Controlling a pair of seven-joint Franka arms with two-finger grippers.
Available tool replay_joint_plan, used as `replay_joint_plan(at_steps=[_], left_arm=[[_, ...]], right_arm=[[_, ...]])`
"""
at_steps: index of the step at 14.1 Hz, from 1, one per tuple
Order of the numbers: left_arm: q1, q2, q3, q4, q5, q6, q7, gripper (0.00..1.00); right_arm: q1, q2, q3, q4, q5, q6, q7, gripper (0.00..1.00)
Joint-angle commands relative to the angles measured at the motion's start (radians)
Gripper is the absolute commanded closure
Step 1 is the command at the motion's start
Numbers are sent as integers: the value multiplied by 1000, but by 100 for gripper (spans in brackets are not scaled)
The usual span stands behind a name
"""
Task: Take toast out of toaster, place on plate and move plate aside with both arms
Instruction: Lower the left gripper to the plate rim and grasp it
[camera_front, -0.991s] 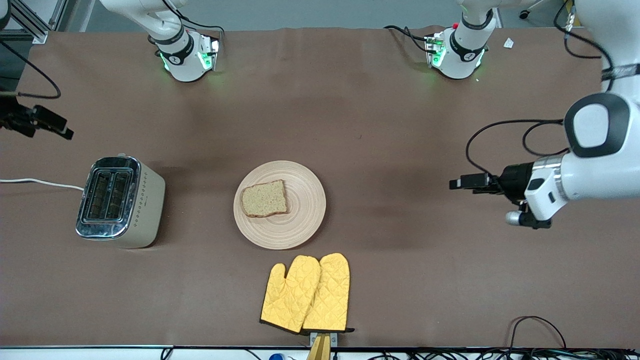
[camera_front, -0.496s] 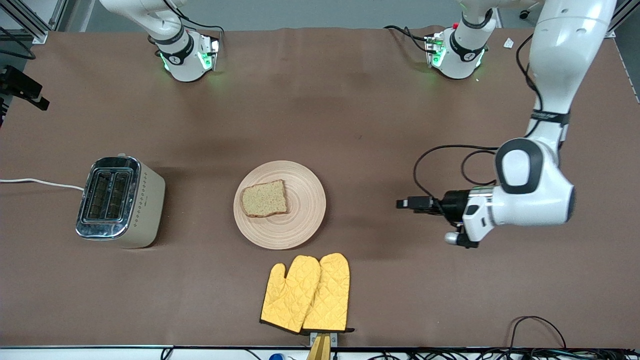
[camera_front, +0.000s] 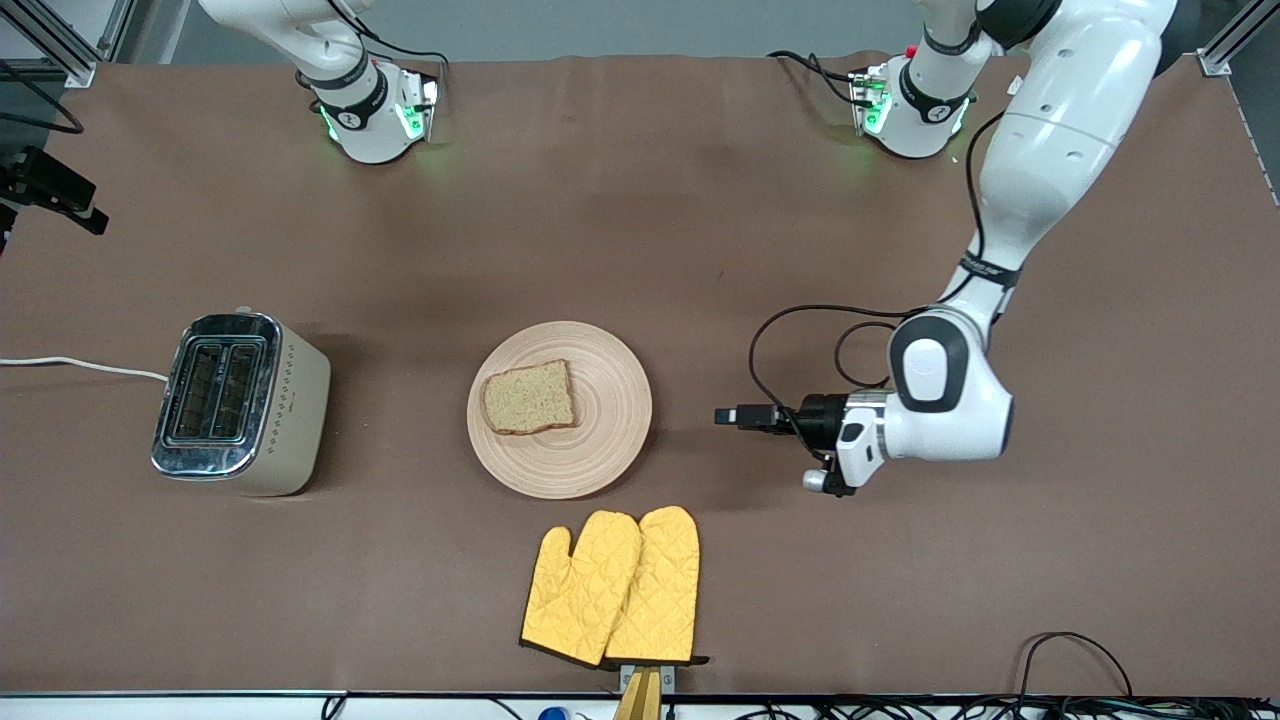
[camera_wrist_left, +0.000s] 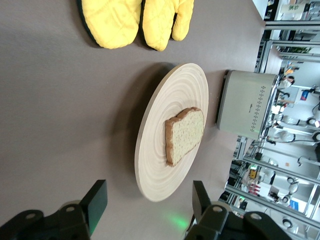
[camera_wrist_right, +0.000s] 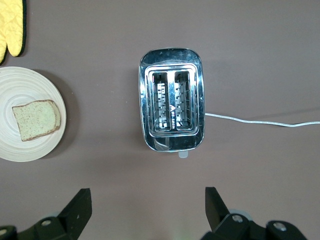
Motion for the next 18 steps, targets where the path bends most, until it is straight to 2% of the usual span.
replay_joint_plan(at_steps=[1,7,9,10,18], left_arm=[[-54,56,-4,20,-79,53,48,34],[-120,119,-4,46,-151,129,82,47],[-138,133,-3,52,-153,152,82,49],[-141,142,-4,58,-153,157,82,51],[-195,199,-4,107,-173,185,82,60]], right_arm=[[-7,7,-2,16,-10,-12,15,0],[-26,7,15,15,-5,-7,15,0],[-108,7,118,16,-7,-1,15,0],[-130,7,148,16,-7,2,15,0],[-152,16,154,18,-16,20,1,0]])
